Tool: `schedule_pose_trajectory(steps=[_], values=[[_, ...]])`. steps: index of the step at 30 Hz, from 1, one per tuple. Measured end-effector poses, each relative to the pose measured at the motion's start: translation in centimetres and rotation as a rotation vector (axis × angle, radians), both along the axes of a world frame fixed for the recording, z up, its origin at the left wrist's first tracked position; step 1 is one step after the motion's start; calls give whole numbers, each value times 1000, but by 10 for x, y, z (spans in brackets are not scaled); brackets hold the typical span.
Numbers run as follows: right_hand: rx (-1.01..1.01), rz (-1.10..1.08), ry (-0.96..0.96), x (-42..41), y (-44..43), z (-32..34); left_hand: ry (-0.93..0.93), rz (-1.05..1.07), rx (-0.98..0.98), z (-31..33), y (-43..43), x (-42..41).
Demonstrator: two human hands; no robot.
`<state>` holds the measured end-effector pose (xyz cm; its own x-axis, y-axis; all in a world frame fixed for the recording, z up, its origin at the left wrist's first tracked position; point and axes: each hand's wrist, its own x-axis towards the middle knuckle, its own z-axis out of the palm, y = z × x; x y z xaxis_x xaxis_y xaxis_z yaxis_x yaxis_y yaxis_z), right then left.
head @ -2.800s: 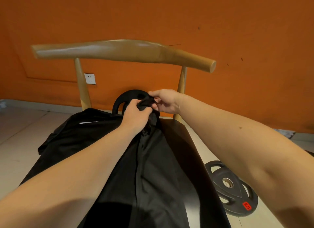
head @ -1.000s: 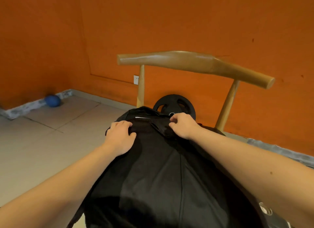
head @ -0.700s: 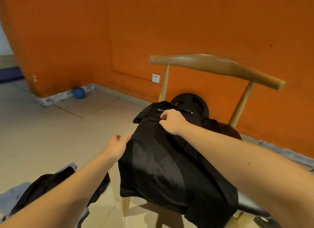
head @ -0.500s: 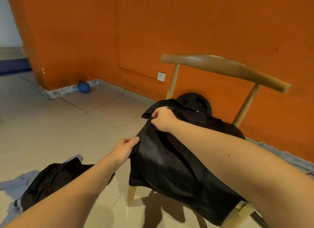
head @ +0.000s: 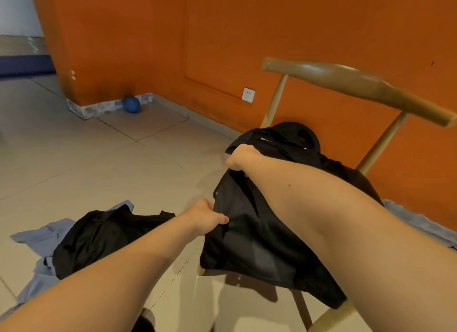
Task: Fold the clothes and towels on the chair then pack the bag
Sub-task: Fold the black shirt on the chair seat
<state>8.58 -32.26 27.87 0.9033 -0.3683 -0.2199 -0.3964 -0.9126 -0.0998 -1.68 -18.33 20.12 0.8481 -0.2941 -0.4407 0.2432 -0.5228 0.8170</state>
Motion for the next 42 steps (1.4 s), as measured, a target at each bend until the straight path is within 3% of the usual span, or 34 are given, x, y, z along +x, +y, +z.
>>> schedule_pose_trajectory(steps=[7, 10, 12, 15, 20, 28, 34, 42], values=[[18, 15, -36, 0, -1, 18, -50, -221, 183, 20, 27, -14], [90, 13, -149, -4, -8, 27, -33, -305, 150, 32, 27, -24], [256, -18, -194, -7, -15, 33, -46, -370, 125, 44, 25, -31], [720, -223, -302, -5, -28, 32, -126, -489, 172, 54, 17, -46], [955, -456, -501, -22, -55, 31, -425, -466, 365, 60, -9, -77], [866, -450, -713, -67, -118, 14, -701, -630, 679, 70, -59, -124], [918, -473, -752, -93, -164, -7, -717, -736, 788, 65, -93, -139], [705, -500, -702, -103, -195, -27, -677, -836, 853, 34, -128, -146]])
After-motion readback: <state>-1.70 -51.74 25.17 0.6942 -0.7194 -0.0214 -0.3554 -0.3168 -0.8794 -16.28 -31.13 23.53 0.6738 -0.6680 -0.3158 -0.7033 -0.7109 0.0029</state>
